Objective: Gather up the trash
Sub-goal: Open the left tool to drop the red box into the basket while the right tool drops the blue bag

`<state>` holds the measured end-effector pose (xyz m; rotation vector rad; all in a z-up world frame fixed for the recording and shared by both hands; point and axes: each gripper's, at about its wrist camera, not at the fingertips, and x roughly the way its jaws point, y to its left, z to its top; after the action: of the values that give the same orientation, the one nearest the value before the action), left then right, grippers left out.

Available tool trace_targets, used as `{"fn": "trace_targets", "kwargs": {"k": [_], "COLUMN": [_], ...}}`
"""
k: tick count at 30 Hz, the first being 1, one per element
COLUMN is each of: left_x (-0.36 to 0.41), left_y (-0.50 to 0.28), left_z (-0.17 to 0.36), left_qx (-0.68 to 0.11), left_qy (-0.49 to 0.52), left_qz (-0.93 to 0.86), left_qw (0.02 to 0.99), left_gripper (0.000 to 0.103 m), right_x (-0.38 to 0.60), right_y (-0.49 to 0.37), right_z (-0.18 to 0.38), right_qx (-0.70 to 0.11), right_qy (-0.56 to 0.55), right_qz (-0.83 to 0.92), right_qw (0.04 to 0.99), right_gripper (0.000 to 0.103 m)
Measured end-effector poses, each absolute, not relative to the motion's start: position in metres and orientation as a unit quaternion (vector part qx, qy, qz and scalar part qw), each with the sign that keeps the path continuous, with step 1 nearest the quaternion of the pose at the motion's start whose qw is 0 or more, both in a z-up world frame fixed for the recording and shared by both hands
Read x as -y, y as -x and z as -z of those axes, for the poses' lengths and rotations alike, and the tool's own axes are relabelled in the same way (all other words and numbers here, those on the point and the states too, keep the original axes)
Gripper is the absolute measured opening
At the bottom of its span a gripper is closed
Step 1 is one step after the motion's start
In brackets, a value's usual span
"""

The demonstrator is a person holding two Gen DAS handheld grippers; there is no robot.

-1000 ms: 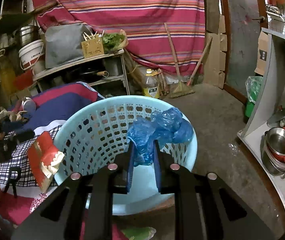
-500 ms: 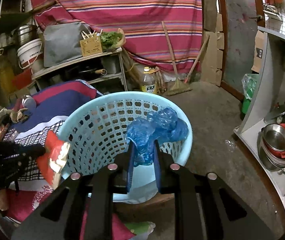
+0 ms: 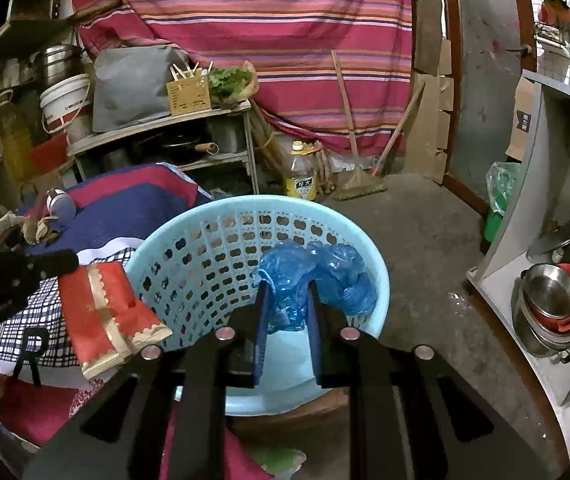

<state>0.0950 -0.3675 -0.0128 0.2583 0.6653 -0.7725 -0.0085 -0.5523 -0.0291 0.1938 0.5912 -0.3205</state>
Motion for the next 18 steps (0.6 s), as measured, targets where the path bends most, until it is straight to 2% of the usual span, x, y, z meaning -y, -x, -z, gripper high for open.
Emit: {"fn": "trace_targets", "kwargs": {"k": [12,13,15,17,18], "left_x": [0.410,0.409,0.405,0.399,0.394], "left_y": [-0.122,-0.125,-0.129,-0.132,-0.133], "left_z": [0.011,0.013,0.014,0.012,0.011], "left_qx": [-0.319,-0.320,-0.319,-0.317,-0.315], "left_qy": [-0.132,-0.131,-0.132,-0.123,-0.119], "left_qz": [0.347,0.341,0.327,0.320,0.314], "left_qw": [0.872,0.874,0.880,0.884,0.888], "left_gripper": [0.002,0.006,0.019,0.037,0.041], "right_x": [0.556,0.555,0.552,0.549,0.548], "right_y": [0.002,0.002,-0.003,-0.007,-0.009], "right_z": [0.027,0.028,0.029,0.030,0.031], "right_qx": [-0.289,-0.290,-0.292,-0.294,-0.294], "right_qy": [-0.103,-0.103,-0.101,-0.102,-0.102], "right_qz": [0.155,0.153,0.151,0.148,0.147], "right_qw": [0.939,0.939,0.939,0.939,0.939], "right_gripper": [0.018,0.018,0.018,0.018,0.018]}}
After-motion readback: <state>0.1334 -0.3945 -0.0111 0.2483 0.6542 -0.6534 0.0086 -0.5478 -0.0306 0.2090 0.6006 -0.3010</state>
